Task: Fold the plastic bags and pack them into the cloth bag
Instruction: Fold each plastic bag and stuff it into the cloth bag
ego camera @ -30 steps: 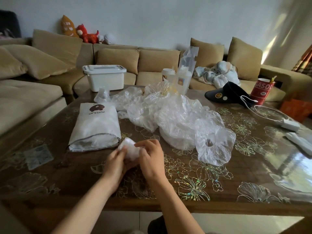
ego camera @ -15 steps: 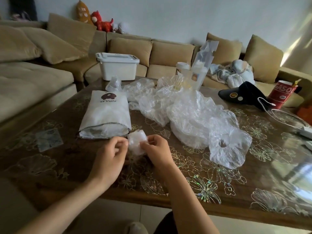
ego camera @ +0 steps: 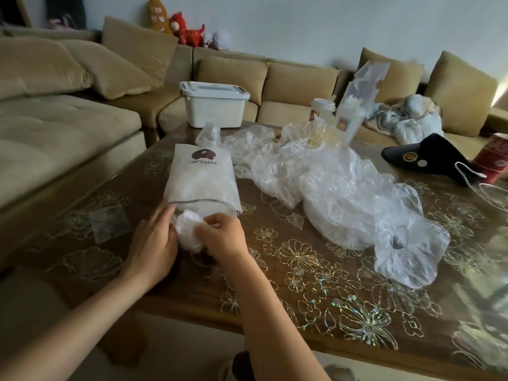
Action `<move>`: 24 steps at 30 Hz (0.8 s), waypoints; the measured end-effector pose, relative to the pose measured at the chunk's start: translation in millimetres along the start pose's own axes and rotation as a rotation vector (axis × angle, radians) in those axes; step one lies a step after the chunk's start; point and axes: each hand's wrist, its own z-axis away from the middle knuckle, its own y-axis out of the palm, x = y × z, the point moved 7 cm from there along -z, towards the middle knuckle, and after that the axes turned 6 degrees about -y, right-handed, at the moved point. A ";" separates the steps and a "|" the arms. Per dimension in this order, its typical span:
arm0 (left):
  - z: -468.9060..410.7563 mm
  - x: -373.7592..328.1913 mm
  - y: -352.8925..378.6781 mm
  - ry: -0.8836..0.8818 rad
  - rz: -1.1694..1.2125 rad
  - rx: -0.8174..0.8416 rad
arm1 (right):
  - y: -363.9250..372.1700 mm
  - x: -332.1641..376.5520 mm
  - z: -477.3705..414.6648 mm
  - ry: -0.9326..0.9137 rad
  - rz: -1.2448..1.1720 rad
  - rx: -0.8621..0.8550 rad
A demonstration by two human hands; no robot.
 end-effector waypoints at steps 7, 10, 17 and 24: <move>15.8 -1.0 -5.1 0.057 0.119 -0.059 | 19.1 0.8 -19.2 0.007 0.018 -0.181; 17.1 1.4 -5.7 0.053 0.131 -0.093 | 20.5 3.3 -22.2 -0.011 0.346 -0.260; 19.1 0.7 -6.4 0.041 0.109 -0.079 | 14.9 5.1 -26.1 0.117 0.411 -0.257; 20.9 -6.4 -13.0 0.078 0.079 -0.164 | 32.6 -13.9 -25.5 0.541 -0.695 -0.037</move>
